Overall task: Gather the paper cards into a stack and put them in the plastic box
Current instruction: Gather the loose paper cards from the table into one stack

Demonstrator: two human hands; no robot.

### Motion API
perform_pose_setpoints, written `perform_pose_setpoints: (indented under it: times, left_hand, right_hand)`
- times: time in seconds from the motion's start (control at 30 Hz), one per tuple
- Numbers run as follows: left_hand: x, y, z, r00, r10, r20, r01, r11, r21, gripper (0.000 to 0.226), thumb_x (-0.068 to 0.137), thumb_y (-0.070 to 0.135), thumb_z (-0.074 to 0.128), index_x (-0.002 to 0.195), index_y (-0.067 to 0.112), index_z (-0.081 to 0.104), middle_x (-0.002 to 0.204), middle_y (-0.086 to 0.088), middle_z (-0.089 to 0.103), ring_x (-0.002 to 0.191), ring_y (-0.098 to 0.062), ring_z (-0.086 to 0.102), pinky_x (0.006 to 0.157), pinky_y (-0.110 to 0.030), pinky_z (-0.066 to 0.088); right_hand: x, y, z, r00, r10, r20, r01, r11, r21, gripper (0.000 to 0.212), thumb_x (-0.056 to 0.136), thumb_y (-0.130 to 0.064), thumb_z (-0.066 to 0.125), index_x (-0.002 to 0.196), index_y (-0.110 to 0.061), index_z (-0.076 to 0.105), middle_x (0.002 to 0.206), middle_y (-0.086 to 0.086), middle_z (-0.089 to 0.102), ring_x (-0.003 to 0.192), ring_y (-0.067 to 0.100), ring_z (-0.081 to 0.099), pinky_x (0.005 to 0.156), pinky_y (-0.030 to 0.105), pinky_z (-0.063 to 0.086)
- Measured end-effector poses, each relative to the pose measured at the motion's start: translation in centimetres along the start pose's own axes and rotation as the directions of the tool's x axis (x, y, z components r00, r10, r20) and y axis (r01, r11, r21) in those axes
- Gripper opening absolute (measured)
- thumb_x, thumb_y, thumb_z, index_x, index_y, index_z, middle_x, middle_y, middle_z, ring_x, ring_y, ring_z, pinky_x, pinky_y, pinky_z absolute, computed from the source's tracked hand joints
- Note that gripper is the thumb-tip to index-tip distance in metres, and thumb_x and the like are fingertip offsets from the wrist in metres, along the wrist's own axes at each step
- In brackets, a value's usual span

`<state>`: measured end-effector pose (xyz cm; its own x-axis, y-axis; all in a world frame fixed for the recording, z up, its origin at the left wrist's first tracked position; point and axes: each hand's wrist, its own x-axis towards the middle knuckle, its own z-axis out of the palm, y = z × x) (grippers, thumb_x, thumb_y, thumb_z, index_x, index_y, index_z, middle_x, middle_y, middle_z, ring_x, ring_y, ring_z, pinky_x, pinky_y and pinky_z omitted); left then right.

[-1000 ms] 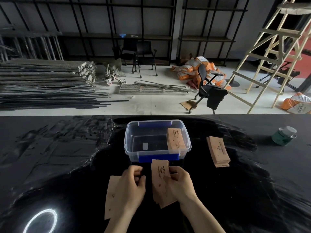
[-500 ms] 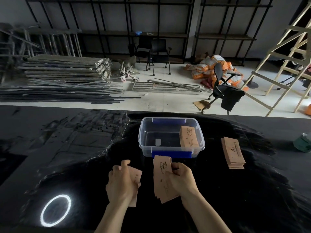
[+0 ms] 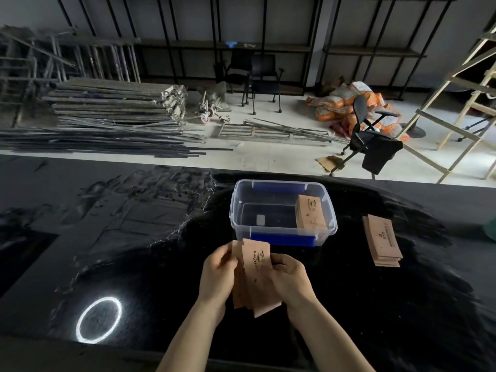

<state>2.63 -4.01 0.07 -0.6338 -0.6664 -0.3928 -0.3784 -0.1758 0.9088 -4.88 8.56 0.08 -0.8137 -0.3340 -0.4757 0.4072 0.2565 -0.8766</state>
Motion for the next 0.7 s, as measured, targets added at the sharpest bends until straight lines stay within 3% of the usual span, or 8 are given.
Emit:
perform_pose_setpoints:
  times: [0.13, 0.23, 0.37, 0.57, 0.7]
  left_hand:
    - [0.0, 0.0, 0.6, 0.998, 0.009, 0.062, -0.007, 0.999, -0.036, 0.029, 0.095, 0.01, 0.064, 0.122, 0.017, 0.071, 0.111, -0.006, 0.08, 0.107, -0.023, 0.074, 0.101, -0.048, 0.057]
    - [0.0, 0.1, 0.6, 0.992, 0.036, 0.124, -0.048, 0.994, 0.102, 0.045, 0.083, 0.017, 0.08, 0.125, 0.024, 0.068, 0.111, 0.002, 0.079, 0.104, -0.013, 0.074, 0.097, -0.039, 0.06]
    - [-0.4, 0.6, 1.5, 0.987, 0.025, 0.16, -0.055, 0.981, 0.187, 0.062, 0.066, 0.03, 0.089, 0.123, 0.03, 0.065, 0.111, 0.004, 0.077, 0.104, -0.015, 0.073, 0.093, -0.042, 0.062]
    - [-0.7, 0.7, 5.9, 0.97, 0.01, 0.242, -0.055, 0.983, 0.178, 0.06, 0.067, 0.037, 0.093, 0.12, 0.029, 0.066, 0.111, 0.005, 0.078, 0.102, -0.013, 0.074, 0.093, -0.043, 0.062]
    - [-1.4, 1.2, 10.3, 0.944, -0.013, 0.328, -0.065, 0.972, 0.224, 0.062, 0.068, 0.044, 0.091, 0.122, 0.032, 0.063, 0.119, 0.006, 0.072, 0.107, -0.012, 0.07, 0.092, -0.037, 0.061]
  right_hand:
    - [0.0, -0.3, -0.1, 1.0, -0.017, -0.004, 0.017, 1.0, 0.019, 0.014, 0.096, -0.007, 0.073, 0.106, -0.016, 0.074, 0.094, 0.004, 0.082, 0.084, 0.018, 0.08, 0.07, 0.028, 0.063]
    - [-0.1, -0.4, -0.6, 1.0, -0.022, -0.021, 0.023, 0.999, 0.036, 0.016, 0.097, -0.005, 0.071, 0.109, -0.015, 0.073, 0.092, 0.003, 0.082, 0.079, 0.015, 0.079, 0.067, 0.026, 0.063]
    - [0.0, -0.3, -1.9, 0.999, -0.008, -0.037, 0.009, 1.0, 0.025, 0.017, 0.098, -0.008, 0.07, 0.112, -0.017, 0.075, 0.095, 0.004, 0.083, 0.085, 0.021, 0.081, 0.074, 0.035, 0.067]
    - [-0.1, 0.1, -6.6, 0.999, -0.002, -0.051, 0.004, 0.999, 0.039, 0.026, 0.102, -0.011, 0.066, 0.088, -0.031, 0.075, 0.068, -0.008, 0.082, 0.068, 0.011, 0.079, 0.07, 0.032, 0.066]
    - [-0.1, 0.8, -10.5, 0.986, 0.01, -0.167, 0.001, 0.998, 0.064, 0.018, 0.099, -0.011, 0.069, 0.105, -0.024, 0.08, 0.085, 0.007, 0.084, 0.074, 0.021, 0.081, 0.067, 0.036, 0.064]
